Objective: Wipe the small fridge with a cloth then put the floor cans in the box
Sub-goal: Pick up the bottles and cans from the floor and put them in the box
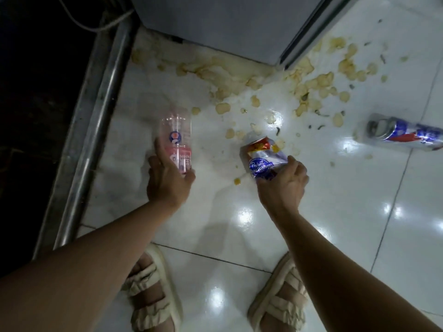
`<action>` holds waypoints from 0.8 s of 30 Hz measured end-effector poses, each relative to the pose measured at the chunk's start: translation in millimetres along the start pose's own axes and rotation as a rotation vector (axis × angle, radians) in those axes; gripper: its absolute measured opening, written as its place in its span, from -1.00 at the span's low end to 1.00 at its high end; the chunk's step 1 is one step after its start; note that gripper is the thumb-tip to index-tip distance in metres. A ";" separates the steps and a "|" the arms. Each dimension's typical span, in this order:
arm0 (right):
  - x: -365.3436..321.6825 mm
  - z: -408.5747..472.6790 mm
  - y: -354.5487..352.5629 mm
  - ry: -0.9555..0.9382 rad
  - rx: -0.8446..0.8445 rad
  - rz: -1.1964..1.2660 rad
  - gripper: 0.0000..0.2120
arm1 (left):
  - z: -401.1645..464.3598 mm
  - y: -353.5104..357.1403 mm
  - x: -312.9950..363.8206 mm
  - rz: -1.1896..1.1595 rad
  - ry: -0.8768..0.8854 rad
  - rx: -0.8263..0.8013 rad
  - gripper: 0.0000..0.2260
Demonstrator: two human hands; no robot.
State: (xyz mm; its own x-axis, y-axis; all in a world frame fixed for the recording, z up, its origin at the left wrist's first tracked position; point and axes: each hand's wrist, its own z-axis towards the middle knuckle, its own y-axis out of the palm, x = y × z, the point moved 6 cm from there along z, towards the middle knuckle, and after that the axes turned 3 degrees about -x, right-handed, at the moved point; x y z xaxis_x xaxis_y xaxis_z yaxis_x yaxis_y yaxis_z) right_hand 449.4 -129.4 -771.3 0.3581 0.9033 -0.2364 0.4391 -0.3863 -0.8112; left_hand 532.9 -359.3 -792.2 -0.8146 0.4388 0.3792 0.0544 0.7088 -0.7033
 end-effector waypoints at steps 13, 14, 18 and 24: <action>74.1 44.8 26.5 0.101 -0.246 0.118 -0.28 | -34.7 64.6 43.8 0.058 0.134 -0.107 -0.14; 74.0 44.2 27.9 0.089 -0.247 0.115 -0.36 | -36.3 65.5 44.5 0.069 0.135 -0.110 -0.14; 72.3 31.9 18.9 0.094 -0.209 0.133 -0.46 | -44.2 56.0 48.5 0.096 0.125 -0.123 -0.15; 52.9 -14.3 -35.1 0.096 -0.174 0.204 -0.50 | -74.0 0.7 75.5 0.090 0.088 -0.108 -0.17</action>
State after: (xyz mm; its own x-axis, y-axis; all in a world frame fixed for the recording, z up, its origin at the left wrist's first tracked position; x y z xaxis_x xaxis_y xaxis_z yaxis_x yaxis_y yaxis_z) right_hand 464.8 -70.7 -747.7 0.5266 0.7848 -0.3268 0.4820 -0.5922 -0.6457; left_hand 514.2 -284.9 -719.5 -0.7505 0.5461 0.3721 0.1901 0.7178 -0.6698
